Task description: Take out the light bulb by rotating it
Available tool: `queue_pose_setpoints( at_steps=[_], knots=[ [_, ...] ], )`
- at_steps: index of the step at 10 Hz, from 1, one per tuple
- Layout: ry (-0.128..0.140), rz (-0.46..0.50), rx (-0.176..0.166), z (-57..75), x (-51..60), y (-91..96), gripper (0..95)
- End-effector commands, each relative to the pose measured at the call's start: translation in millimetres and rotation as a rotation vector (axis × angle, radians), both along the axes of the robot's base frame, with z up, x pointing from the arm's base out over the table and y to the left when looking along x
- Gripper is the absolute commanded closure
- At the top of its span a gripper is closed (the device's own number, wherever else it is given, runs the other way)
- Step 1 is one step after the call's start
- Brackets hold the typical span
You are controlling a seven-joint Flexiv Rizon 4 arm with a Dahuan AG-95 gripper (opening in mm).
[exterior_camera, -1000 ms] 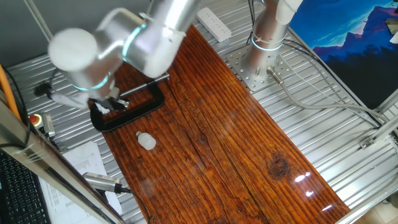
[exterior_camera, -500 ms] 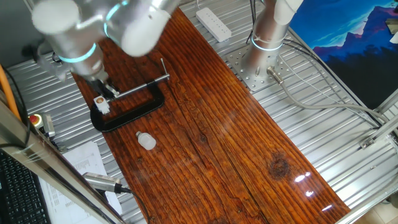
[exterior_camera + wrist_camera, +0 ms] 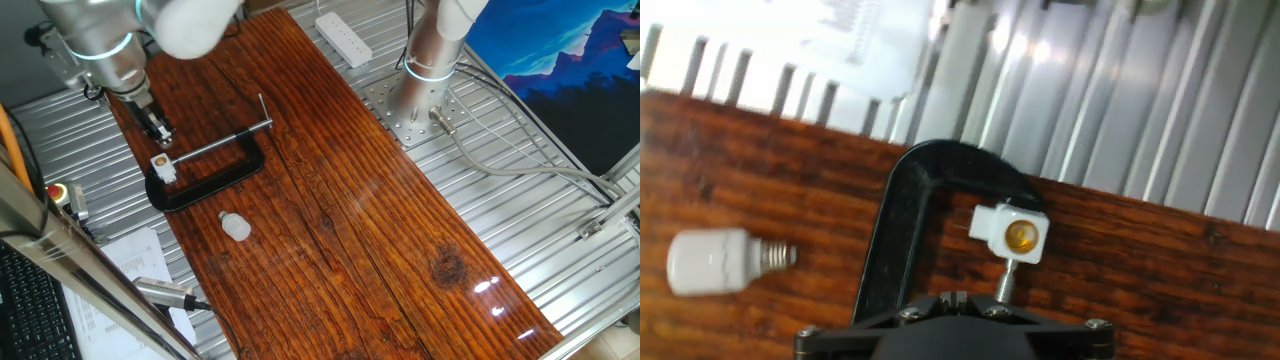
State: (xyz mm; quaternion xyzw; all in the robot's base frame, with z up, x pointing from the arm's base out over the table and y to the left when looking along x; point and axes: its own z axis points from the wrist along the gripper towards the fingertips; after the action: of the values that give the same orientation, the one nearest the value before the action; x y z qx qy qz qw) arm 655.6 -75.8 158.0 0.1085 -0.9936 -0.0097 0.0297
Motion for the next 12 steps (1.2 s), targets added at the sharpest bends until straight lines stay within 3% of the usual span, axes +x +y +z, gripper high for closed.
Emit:
queue_pose_setpoints(
  at_steps=[1,4,6,11,12],
  knots=[
    [-0.015,-0.053,-0.007,-0.1,-2.5,-0.9,95.0],
    [-0.037,-0.082,-0.020,-1.4,-6.5,-1.9,95.0],
    [-0.032,-0.107,-0.020,-2.0,-10.9,-3.1,95.0],
    [-0.065,-0.126,-0.036,-10.3,-44.8,-2.5,95.0],
    [-0.061,-0.131,-0.036,-12.9,-50.3,0.2,95.0]
  ],
)
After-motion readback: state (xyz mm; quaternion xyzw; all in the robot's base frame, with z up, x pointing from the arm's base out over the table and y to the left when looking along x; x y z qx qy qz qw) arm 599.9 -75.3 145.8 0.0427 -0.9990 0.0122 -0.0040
